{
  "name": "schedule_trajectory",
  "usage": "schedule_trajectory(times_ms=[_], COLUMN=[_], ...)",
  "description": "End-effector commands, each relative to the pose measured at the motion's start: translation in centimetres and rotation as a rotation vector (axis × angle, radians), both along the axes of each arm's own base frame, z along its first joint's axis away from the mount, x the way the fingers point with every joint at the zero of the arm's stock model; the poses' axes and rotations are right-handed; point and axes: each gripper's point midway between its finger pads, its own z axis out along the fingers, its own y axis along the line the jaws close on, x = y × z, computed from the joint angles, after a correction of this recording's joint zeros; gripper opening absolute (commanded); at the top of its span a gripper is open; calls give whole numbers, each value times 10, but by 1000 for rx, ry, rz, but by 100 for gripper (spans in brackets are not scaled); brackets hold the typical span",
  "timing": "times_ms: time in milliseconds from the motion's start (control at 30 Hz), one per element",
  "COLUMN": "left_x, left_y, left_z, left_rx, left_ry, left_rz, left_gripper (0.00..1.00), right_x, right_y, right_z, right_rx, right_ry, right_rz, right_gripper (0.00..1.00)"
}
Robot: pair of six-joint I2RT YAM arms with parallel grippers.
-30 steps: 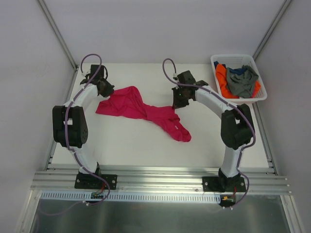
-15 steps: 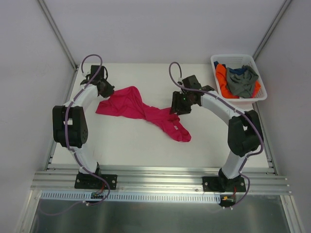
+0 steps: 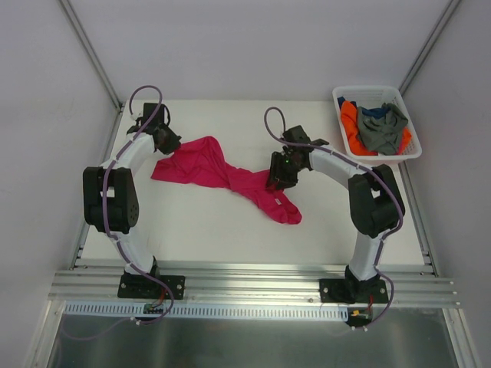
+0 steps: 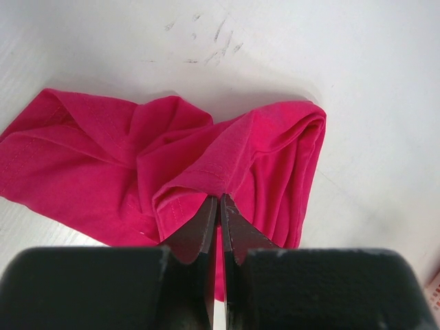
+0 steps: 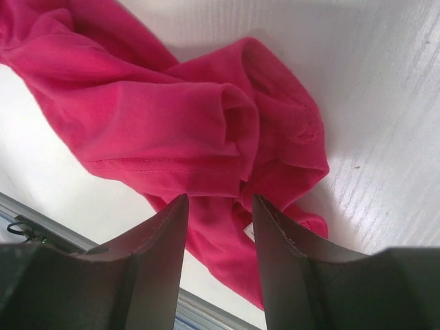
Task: Fold and stack the t-shirts
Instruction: Flatten the tshirt out
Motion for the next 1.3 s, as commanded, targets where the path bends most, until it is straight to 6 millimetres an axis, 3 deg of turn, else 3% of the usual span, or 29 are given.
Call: schedule_trajectory(times_ms=[0,333,667,767,833,900,1033,1067,1133,1167,1233,1267], left_x=[10,10,8,8,8,9,9,8,7,5,2,-1], left_y=[-5,-4,-3,-2,-2,-3,-5,-4,-2,0,-1,1], left_z=[22,21,24,25,26,28,42,56,76,102,133,167], left_rx=[6,6,15,17,18,19,40,66,100,141,153,179], left_ry=[-61,-58,-65,-67,-70,-75,-109,-143,-188,-249,-320,-396], left_rz=[-34,-30,-29,-31,-30,-38,-93,-122,-153,-187,-227,-243], left_gripper=[0,0,0,0,0,0,0,0,0,0,0,0], right_x=[12,14,19,22,25,26,31,38,46,54,63,69], right_y=[6,8,10,10,9,9,6,7,4,3,-5,-12], right_z=[14,13,6,5,6,9,42,70,102,136,172,190], right_rx=[23,33,21,14,7,1,6,25,26,44,51,63], right_ry=[-33,-36,-40,-47,-53,-62,-140,-210,-298,-386,-469,-512], right_rz=[-21,-22,-4,3,5,8,16,28,34,38,12,-8], right_gripper=[45,30,31,26,5,1,1,1,1,1,1,1])
